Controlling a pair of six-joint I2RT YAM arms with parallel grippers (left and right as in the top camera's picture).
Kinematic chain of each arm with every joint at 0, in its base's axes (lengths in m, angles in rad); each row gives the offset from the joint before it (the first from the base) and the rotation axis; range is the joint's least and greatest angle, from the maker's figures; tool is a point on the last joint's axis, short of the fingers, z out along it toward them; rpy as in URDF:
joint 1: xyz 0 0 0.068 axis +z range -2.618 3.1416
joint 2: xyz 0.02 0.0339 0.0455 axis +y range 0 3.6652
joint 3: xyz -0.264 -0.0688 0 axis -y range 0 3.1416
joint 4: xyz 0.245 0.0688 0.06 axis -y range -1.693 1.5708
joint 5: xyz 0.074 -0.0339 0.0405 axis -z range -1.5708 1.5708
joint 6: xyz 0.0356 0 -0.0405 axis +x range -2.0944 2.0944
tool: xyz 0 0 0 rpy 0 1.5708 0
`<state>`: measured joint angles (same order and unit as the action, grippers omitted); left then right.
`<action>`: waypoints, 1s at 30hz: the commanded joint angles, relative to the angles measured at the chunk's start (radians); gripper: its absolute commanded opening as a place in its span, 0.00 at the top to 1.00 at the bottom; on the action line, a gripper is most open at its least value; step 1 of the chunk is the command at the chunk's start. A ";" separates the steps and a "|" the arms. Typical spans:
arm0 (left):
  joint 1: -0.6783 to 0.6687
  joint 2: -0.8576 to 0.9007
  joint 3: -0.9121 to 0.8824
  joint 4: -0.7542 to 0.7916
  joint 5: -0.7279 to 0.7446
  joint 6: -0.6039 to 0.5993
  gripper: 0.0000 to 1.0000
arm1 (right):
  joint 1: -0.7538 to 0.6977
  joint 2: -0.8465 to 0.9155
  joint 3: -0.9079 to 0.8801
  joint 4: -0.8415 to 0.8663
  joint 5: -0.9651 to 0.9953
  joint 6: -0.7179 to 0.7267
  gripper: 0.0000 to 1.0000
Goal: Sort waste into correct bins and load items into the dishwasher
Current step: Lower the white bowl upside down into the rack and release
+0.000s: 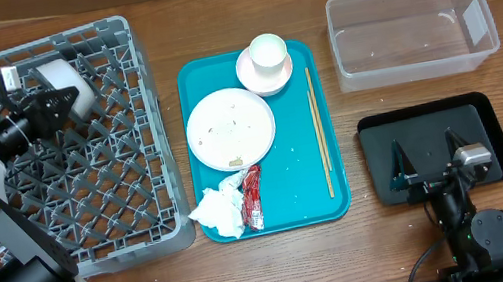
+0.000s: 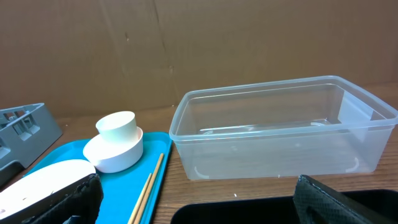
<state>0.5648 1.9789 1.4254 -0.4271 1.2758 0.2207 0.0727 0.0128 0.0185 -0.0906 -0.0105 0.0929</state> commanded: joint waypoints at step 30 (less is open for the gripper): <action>0.143 -0.038 0.000 0.016 -0.138 -0.233 0.65 | -0.001 -0.010 -0.010 0.006 0.010 -0.004 0.00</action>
<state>0.6769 1.9789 1.4254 -0.4145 1.1481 0.0734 0.0727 0.0128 0.0185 -0.0906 -0.0109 0.0929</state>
